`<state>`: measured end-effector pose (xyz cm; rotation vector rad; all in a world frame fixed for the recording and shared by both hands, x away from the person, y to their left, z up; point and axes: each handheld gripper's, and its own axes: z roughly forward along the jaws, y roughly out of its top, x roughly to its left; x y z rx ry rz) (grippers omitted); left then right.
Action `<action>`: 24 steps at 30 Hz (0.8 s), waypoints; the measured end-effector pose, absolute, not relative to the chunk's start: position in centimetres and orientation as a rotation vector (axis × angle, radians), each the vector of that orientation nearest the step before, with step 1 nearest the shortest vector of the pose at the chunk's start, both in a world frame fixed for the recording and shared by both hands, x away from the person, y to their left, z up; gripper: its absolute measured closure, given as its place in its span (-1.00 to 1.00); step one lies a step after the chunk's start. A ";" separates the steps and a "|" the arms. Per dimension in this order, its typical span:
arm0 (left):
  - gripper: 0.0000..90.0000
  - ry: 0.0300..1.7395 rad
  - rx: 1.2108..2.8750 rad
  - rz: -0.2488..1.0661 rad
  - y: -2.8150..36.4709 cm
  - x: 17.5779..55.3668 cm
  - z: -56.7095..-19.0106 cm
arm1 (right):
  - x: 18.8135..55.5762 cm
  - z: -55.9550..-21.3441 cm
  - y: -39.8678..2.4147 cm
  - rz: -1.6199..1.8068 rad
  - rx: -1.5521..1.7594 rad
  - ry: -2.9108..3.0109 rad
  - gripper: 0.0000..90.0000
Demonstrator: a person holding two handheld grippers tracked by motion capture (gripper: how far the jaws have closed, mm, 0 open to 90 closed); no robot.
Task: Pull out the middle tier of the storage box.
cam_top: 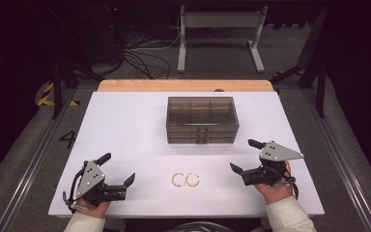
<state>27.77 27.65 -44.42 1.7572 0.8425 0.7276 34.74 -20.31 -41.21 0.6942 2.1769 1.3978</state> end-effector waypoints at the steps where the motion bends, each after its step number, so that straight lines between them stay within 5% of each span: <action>1: -0.99 0.842 1.758 0.726 27.6 27.8 -44.4 | 34.8 -41.1 -20.2 1.400 0.689 2.177 -0.96; 24: -0.99 0.833 1.766 0.721 27.4 28.0 -44.4 | 36.2 -39.2 -15.6 1.426 0.537 2.245 -0.97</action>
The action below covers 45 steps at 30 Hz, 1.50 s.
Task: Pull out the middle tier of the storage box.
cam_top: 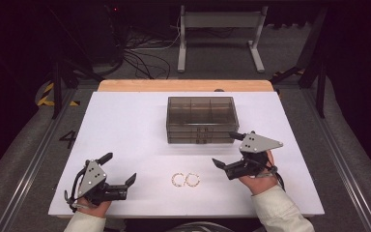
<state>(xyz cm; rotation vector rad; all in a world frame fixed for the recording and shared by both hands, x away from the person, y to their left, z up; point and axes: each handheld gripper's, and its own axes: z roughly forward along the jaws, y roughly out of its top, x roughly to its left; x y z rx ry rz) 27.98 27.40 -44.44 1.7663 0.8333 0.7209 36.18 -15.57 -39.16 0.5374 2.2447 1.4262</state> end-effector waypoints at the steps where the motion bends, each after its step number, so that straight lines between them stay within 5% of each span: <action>1: -0.99 0.833 1.766 0.721 27.4 28.0 -44.4 | 36.2 -39.2 -15.6 1.426 0.537 2.245 -0.97; 45: -0.99 0.843 1.762 0.724 27.6 27.9 -44.4 | 37.1 -37.5 -10.4 1.298 0.298 2.292 -0.90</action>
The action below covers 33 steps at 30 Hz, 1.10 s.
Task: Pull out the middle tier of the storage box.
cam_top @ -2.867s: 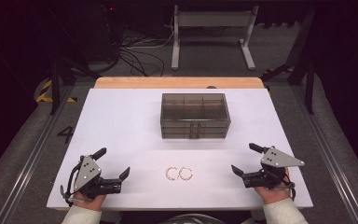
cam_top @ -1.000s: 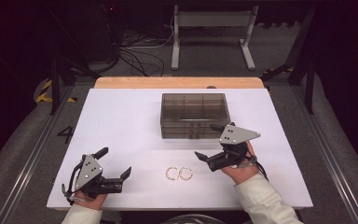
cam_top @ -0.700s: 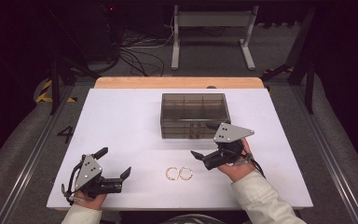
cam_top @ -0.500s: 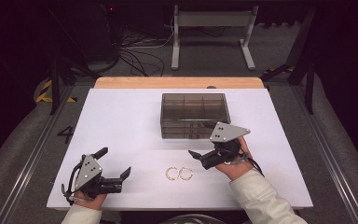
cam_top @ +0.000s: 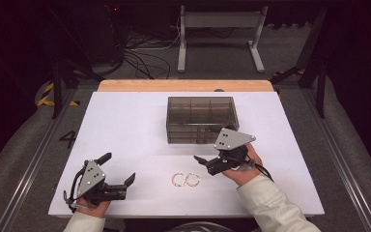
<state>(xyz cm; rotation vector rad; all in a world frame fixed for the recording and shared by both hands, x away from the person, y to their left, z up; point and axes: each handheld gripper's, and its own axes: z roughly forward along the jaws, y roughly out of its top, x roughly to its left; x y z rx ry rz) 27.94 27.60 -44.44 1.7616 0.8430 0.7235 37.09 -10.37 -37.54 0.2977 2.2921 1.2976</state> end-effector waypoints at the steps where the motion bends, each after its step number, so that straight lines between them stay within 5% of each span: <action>1: -0.99 0.843 1.761 0.725 27.6 27.9 -44.4 | 37.0 -37.5 -10.4 1.288 0.294 2.288 -0.90; 33: -0.99 0.842 1.765 0.728 27.6 28.0 -44.4 | 34.9 -37.8 -8.2 0.759 0.088 2.046 -0.43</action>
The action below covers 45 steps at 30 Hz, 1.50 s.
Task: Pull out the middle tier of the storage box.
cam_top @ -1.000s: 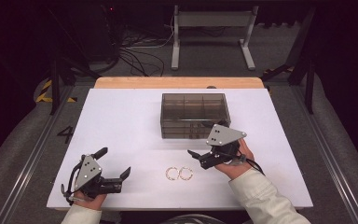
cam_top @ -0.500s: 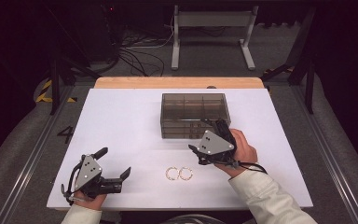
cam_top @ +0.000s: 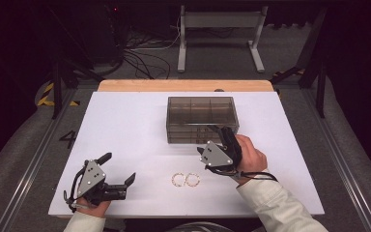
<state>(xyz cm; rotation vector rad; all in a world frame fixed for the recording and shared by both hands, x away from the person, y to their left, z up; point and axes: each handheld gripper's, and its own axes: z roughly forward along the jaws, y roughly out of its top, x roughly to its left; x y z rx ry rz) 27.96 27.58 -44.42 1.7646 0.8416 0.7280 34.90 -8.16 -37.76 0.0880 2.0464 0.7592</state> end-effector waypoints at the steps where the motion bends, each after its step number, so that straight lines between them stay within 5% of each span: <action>1: -0.99 0.842 1.764 0.729 27.6 28.0 -44.4 | 34.9 -37.9 -8.1 0.750 0.086 2.042 -0.41; 45: -0.99 0.846 1.766 0.726 27.5 27.9 -44.5 | 34.6 -44.4 -5.3 0.297 -0.076 1.888 0.00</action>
